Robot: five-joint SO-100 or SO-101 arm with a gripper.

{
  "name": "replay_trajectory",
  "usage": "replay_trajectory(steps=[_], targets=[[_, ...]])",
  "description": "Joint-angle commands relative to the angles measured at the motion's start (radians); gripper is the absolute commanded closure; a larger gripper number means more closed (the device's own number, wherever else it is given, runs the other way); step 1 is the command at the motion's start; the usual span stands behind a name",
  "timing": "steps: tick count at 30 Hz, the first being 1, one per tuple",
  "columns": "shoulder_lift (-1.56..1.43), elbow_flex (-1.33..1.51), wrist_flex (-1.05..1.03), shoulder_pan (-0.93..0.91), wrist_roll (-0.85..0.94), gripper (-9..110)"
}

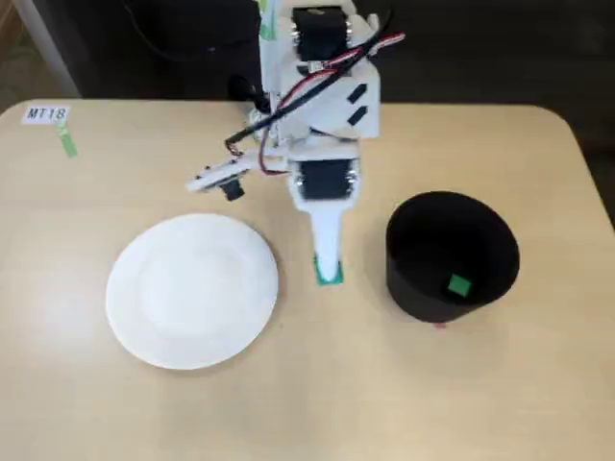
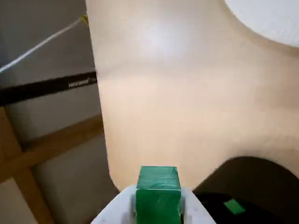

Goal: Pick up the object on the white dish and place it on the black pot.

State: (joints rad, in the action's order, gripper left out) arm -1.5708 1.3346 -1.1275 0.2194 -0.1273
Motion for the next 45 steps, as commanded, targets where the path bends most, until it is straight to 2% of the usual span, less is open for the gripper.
replay_trajectory(steps=[1,13,25,30,34,38,39,41,45], targets=[[-0.028,-0.054,0.005,0.117,0.021,101],[0.261,-0.054,0.003,0.368,0.14,101],[0.407,-0.114,0.011,0.416,0.147,101],[0.393,-0.115,-0.002,0.414,0.204,77],[0.382,-0.115,-0.006,0.417,0.216,72],[0.373,-0.115,-0.014,0.413,0.209,77],[0.367,-0.117,-0.017,0.41,0.206,82],[0.353,-0.129,-0.038,0.4,0.19,101],[0.288,-0.163,-0.118,0.353,0.187,101]])
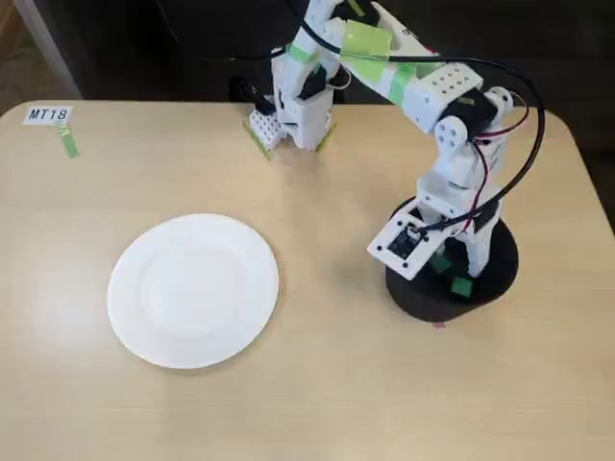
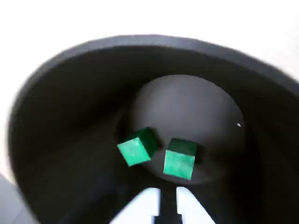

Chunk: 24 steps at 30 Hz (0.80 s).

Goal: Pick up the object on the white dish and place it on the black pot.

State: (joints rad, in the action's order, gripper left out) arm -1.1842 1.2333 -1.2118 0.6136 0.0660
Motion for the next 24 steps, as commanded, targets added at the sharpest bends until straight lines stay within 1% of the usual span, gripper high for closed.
replay_trajectory(steps=[1,5,7,11,14,19,24], targets=[[-0.127,-0.061,-0.04,-0.058,-0.003,101],[-0.287,-0.035,-0.051,-0.152,0.002,101],[-0.393,0.035,-0.011,-0.212,-0.005,101],[-0.724,0.387,0.224,-0.342,-0.049,101],[-0.956,0.615,0.327,-0.442,-0.067,101],[-1.203,0.861,0.374,-0.535,-0.061,101],[-1.428,1.098,0.38,-0.561,-0.064,102]])
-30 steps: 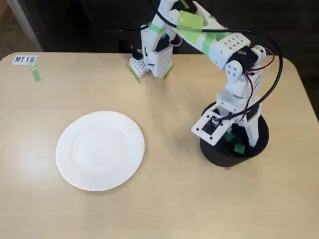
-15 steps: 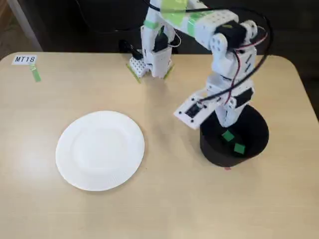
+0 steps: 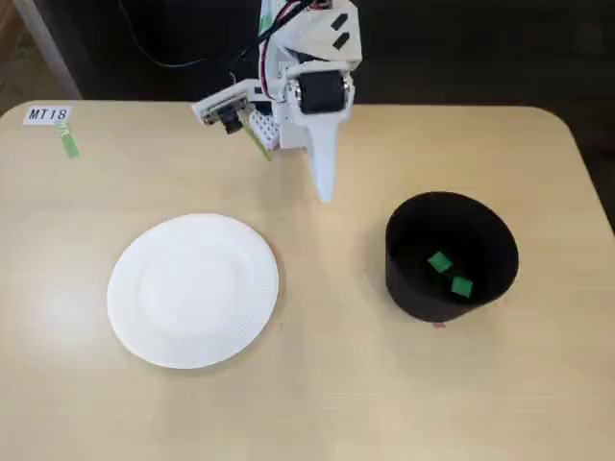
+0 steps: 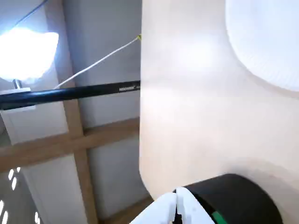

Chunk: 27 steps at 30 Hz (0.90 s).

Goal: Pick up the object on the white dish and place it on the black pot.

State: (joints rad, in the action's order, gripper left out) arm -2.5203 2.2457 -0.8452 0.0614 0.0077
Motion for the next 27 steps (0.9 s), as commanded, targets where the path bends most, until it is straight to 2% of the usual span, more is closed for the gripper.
replay_trajectory(steps=[1,9,17,27], targets=[[-0.138,0.137,0.014,-0.009,-0.002,102],[-0.52,0.508,-0.051,-0.023,-0.002,102],[-0.81,0.715,-0.173,-0.048,0.002,102],[-0.808,0.799,-0.21,-0.041,0.028,102]])
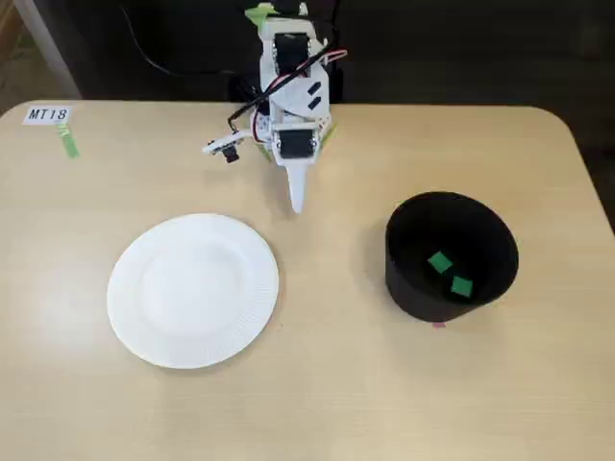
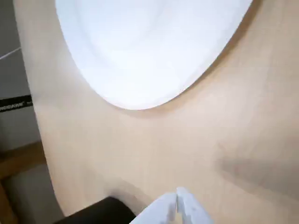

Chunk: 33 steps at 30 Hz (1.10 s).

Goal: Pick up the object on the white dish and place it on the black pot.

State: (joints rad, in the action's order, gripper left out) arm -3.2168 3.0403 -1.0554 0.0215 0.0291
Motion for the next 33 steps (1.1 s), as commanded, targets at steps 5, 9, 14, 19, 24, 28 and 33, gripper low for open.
replay_trajectory(steps=[5,9,14,19,24,28,33], targets=[[-0.114,0.021,-0.003,0.002,0.012,102],[-0.114,0.026,-0.015,0.005,0.026,102],[-0.114,0.025,-0.021,0.006,0.032,102],[-0.114,0.025,-0.023,0.006,0.032,101],[-0.114,0.025,-0.023,0.006,0.032,101],[-0.114,0.025,-0.023,0.006,0.032,101],[-0.114,0.025,-0.023,0.006,0.032,101]])
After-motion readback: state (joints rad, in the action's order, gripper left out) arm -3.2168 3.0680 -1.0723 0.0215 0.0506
